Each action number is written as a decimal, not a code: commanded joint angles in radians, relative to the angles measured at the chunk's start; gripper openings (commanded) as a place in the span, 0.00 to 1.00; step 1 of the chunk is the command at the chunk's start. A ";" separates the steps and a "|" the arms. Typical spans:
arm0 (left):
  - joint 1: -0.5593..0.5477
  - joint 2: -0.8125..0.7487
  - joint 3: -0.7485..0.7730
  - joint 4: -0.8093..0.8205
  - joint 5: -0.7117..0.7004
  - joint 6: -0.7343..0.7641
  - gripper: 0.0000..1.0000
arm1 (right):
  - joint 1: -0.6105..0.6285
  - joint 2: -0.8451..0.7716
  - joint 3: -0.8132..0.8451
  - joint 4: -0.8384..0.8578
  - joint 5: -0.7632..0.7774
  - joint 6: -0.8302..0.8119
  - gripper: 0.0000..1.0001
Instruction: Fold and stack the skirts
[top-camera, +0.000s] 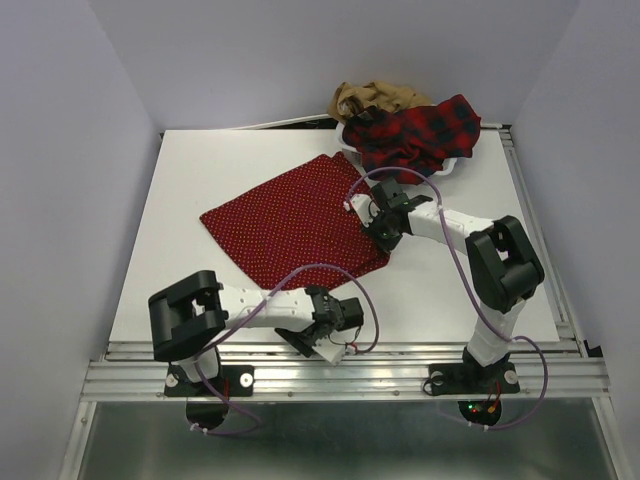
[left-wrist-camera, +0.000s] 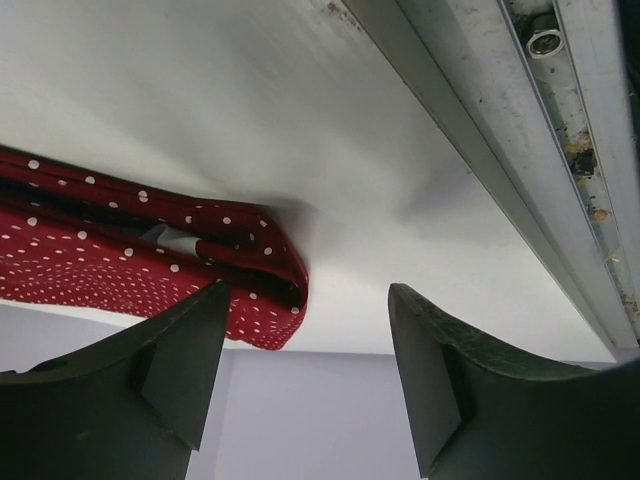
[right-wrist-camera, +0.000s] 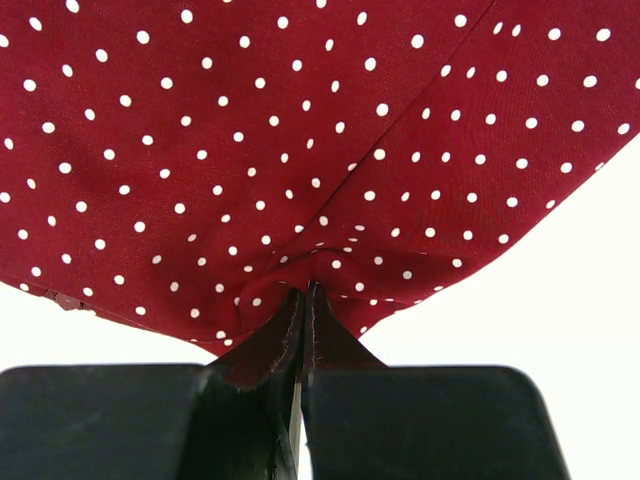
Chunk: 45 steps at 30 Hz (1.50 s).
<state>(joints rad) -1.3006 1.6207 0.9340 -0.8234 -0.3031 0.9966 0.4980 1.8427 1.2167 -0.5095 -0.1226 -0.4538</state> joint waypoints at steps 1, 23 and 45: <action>0.017 0.018 -0.030 -0.008 -0.039 0.005 0.74 | -0.003 0.006 0.047 -0.004 -0.014 -0.016 0.01; 0.153 -0.039 0.240 -0.299 0.160 0.223 0.00 | -0.021 -0.003 0.064 -0.006 -0.005 -0.037 0.01; 0.054 -0.053 0.230 -0.154 0.237 0.177 0.71 | -0.021 0.016 0.073 -0.040 -0.048 -0.026 0.01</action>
<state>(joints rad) -1.1999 1.6478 1.1286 -0.9806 -0.0856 1.1557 0.4839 1.8454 1.2472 -0.5346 -0.1432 -0.4820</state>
